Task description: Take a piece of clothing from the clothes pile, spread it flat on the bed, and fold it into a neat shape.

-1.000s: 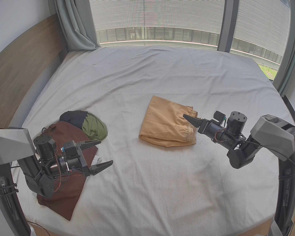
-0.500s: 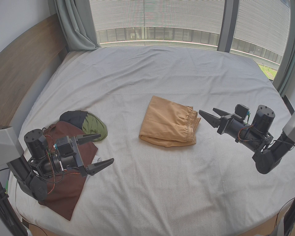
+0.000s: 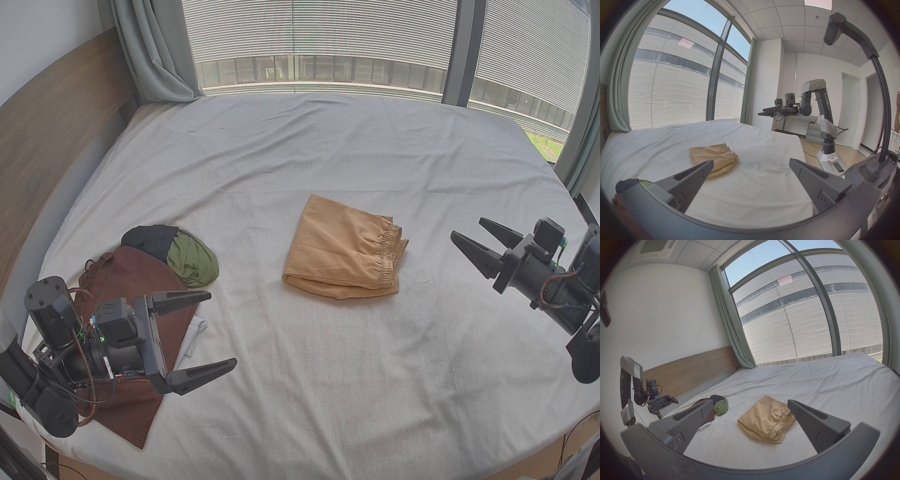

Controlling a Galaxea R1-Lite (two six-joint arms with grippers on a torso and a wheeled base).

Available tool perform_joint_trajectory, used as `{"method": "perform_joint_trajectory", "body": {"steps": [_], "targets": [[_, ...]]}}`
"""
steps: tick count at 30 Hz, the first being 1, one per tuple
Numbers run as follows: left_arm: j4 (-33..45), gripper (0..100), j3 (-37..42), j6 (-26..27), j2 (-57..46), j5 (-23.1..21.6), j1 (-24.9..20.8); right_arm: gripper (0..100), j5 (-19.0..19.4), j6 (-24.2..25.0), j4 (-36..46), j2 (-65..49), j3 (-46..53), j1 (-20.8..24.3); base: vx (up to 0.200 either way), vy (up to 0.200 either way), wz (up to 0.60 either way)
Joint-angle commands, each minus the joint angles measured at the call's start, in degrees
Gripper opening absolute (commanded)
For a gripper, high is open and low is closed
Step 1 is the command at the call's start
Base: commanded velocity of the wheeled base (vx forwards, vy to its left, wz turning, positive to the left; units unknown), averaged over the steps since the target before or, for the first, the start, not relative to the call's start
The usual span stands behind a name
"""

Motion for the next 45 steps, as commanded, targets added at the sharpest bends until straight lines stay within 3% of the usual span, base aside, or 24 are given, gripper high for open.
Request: {"method": "perform_joint_trajectory", "body": {"steps": [1,17,23,29,34,36,38,45], "targets": [[0.1,100,2.8,-1.1,-7.7,0.1,-0.3,100,0.0,-2.8,0.4,-9.0,5.0,-0.5,0.0,0.0,0.0],[0.1,100,8.3,-4.4,-21.5,1.5,-0.1,100,0.0,-4.6,2.6,-26.5,10.5,-7.0,0.0,0.0,0.0],[0.1,100,10.2,-5.0,-25.7,1.5,0.0,100,0.0,-4.6,8.2,-35.1,12.7,-7.2,0.0,0.0,0.0],[0.5,100,13.0,-8.9,-30.6,1.6,0.0,100,0.0,-4.8,10.0,-43.9,15.2,-7.3,0.0,0.0,0.0],[3.8,100,13.0,-9.3,-36.4,4.7,0.0,100,0.4,-4.7,13.3,-50.9,16.4,-9.8,0.0,0.0,0.0],[7.9,100,13.0,-9.1,-39.8,9.5,0.0,100,1.0,-5.0,15.2,-55.2,17.7,-11.6,0.0,0.0,0.0],[9.7,100,13.0,-9.1,-41.7,10.8,0.0,100,1.5,-4.9,15.7,-57.0,18.1,-12.1,0.0,0.0,0.0],[28.6,100,13.0,-9.4,-59.8,14.8,0.0,100,2.3,-4.8,25.1,-72.5,20.7,-13.5,0.0,0.0,0.0]]}}
